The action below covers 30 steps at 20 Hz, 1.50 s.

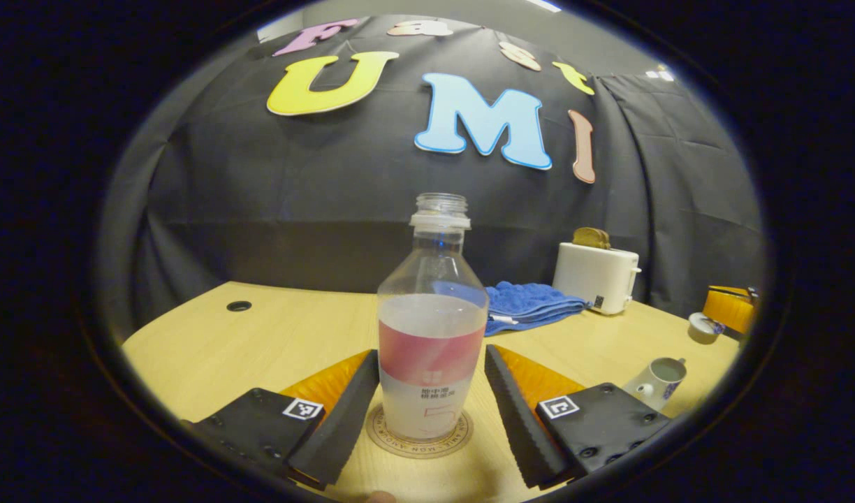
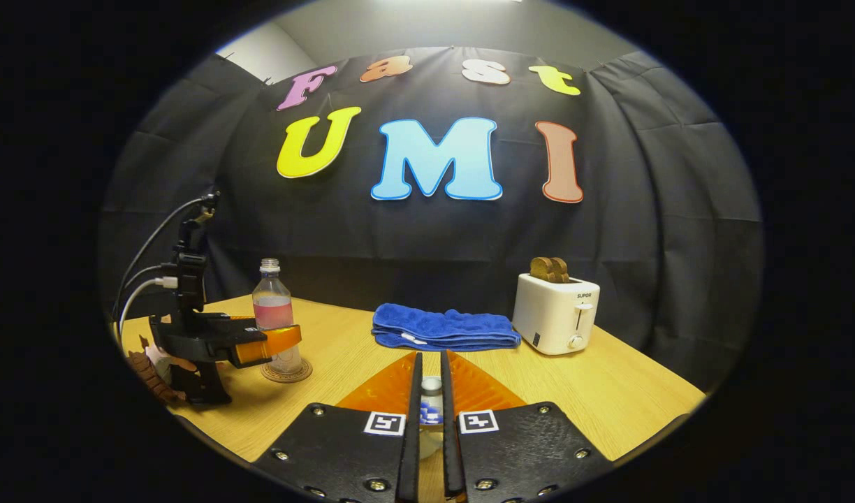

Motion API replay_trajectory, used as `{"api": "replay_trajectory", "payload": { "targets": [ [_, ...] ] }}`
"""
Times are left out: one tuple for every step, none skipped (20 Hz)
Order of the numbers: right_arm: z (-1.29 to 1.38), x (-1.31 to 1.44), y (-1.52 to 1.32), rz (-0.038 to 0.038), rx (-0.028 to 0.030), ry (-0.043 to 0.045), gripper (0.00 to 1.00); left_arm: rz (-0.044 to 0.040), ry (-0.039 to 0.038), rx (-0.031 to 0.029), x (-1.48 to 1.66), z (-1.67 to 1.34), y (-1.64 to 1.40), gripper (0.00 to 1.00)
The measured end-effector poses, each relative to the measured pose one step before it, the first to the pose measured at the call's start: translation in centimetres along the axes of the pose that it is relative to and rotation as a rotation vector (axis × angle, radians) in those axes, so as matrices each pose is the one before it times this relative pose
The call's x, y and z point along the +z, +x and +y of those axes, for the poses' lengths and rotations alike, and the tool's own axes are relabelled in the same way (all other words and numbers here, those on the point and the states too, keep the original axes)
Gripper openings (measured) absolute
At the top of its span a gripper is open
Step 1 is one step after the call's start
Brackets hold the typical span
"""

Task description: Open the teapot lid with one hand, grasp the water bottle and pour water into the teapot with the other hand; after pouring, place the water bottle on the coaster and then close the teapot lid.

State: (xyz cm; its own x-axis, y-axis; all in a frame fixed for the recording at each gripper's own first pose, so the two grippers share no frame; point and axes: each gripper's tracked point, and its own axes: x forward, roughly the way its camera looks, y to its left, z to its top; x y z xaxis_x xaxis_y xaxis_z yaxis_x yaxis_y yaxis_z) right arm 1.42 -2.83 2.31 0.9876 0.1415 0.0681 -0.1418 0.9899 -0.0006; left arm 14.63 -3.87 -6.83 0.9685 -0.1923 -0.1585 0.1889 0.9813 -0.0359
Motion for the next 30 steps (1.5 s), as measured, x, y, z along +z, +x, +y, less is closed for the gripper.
{"api": "replay_trajectory", "payload": {
  "targets": [
    [0.219,-0.377,0.307,0.01266,0.00506,0.00936,0.14,-0.01096,0.00951,0.00680,0.332,0.089,-0.545,0.99],
    [0.229,-0.399,0.216,0.01260,0.00625,0.00952,0.14,-0.00878,0.00393,0.00603,0.246,0.194,-0.638,0.99],
    [0.290,-0.264,0.155,0.01242,0.00763,0.00670,0.14,-0.00442,-0.00423,0.00468,0.312,0.207,-0.528,0.99],
    [0.284,-0.233,0.142,0.00701,0.00522,0.00078,0.14,-0.00407,-0.00965,0.00341,0.044,0.174,-0.458,0.99],
    [0.158,-0.154,0.153,0.00616,0.00218,-0.00575,0.14,-0.00969,-0.01113,-0.00057,0.468,0.132,-0.566,1.00],
    [0.202,-0.156,0.042,0.00249,-0.00016,-0.00689,0.14,-0.00870,-0.01154,0.00006,0.223,0.080,-0.527,1.00],
    [0.200,-0.134,0.082,0.00450,0.00048,-0.00355,0.14,-0.00780,-0.00804,-0.00313,0.328,0.073,-0.474,1.00],
    [0.217,-0.250,0.158,0.00643,0.00232,0.00096,0.14,-0.00626,-0.00256,-0.00072,-0.026,0.051,-0.309,1.00],
    [0.245,-0.341,0.139,0.01090,0.00311,0.00422,0.14,-0.00412,-0.00309,-0.00107,0.189,0.076,-0.334,1.00],
    [0.162,-0.361,0.218,0.01297,0.00189,0.00479,0.14,-0.00418,-0.00437,-0.00292,0.180,-0.040,-0.315,1.00],
    [0.135,-0.415,0.202,0.01118,0.00011,0.00196,0.14,-0.00981,-0.00478,0.00089,0.384,0.135,-0.207,1.00],
    [0.141,-0.191,0.108,0.00847,-0.00156,-0.00108,0.14,-0.01156,-0.00126,0.01462,0.339,0.317,-0.376,1.00],
    [0.125,-0.120,0.130,0.00322,-0.00277,-0.00116,0.14,-0.01734,-0.00286,0.01214,0.616,0.424,-0.453,0.99],
    [0.093,-0.193,0.105,0.00223,-0.00158,0.00154,0.14,-0.01674,-0.00272,-0.00230,0.401,-0.157,-0.419,0.99],
    [0.012,-0.096,0.249,0.00220,-0.00773,0.00160,0.14,-0.01675,-0.00076,-0.00057,0.427,0.026,-0.467,1.00],
    [-0.089,-0.163,0.090,0.00542,-0.00343,0.00591,0.14,-0.01994,0.00320,0.00658,0.404,0.309,-0.390,1.00],
    [-0.030,-0.115,0.071,0.00285,-0.00366,0.00591,0.14,-0.00606,0.00058,0.00696,0.274,0.341,-0.360,1.00],
    [-0.059,-0.083,-0.005,0.00337,-0.00243,0.00623,0.14,-0.01278,-0.00209,-0.00117,0.347,0.013,-0.305,1.00],
    [-0.067,0.007,-0.027,-0.00064,-0.00146,0.00543,0.14,-0.00821,-0.00609,0.00334,0.257,0.139,-0.223,1.00],
    [0.008,-0.153,0.040,0.00112,-0.00194,0.00461,0.14,-0.00183,-0.00828,-0.00209,-0.044,0.003,-0.038,1.00],
    [-0.036,-0.065,0.007,0.00167,-0.00257,0.00160,0.14,0.00068,-0.00657,0.00014,-0.047,0.073,-0.010,1.00],
    [-0.057,-0.229,0.095,0.00397,-0.00360,-0.00171,0.14,0.00304,-0.00273,0.00116,-0.147,0.018,0.083,0.99],
    [-0.102,-0.181,-0.007,0.00420,-0.00559,-0.00577,0.14,0.00410,0.00042,-0.00131,-0.180,-0.007,0.027,0.99],
    [-0.008,-0.088,-0.071,-0.00173,-0.00130,-0.00234,0.14,0.00385,0.00169,0.00057,-0.083,-0.075,-0.018,0.99],
    [0.000,-0.018,0.007,-0.00225,-0.00447,0.00112,0.14,0.00105,0.00308,-0.00180,0.047,-0.024,-0.048,0.99],
    [-0.115,-0.093,0.113,-0.00301,-0.00117,0.00783,0.14,0.00006,0.00198,-0.00107,-0.036,-0.098,0.032,0.99],
    [0.007,0.027,-0.022,-0.00235,0.00132,0.01358,0.14,-0.00082,0.00335,0.00025,0.138,0.026,-0.016,0.99],
    [-0.012,-0.022,0.004,0.00041,0.00044,0.01371,0.14,-0.00040,0.00239,0.00084,-0.126,-0.015,0.009,0.99],
    [0.165,-0.195,0.017,0.00449,0.00607,0.00968,0.16,-0.00009,0.00063,0.00117,0.021,0.041,0.011,0.99],
    [-0.127,0.061,-0.160,-0.00254,-0.00417,0.00599,0.22,0.00188,-0.00063,0.00215,-0.077,0.050,-0.063,0.99]
  ]
}}
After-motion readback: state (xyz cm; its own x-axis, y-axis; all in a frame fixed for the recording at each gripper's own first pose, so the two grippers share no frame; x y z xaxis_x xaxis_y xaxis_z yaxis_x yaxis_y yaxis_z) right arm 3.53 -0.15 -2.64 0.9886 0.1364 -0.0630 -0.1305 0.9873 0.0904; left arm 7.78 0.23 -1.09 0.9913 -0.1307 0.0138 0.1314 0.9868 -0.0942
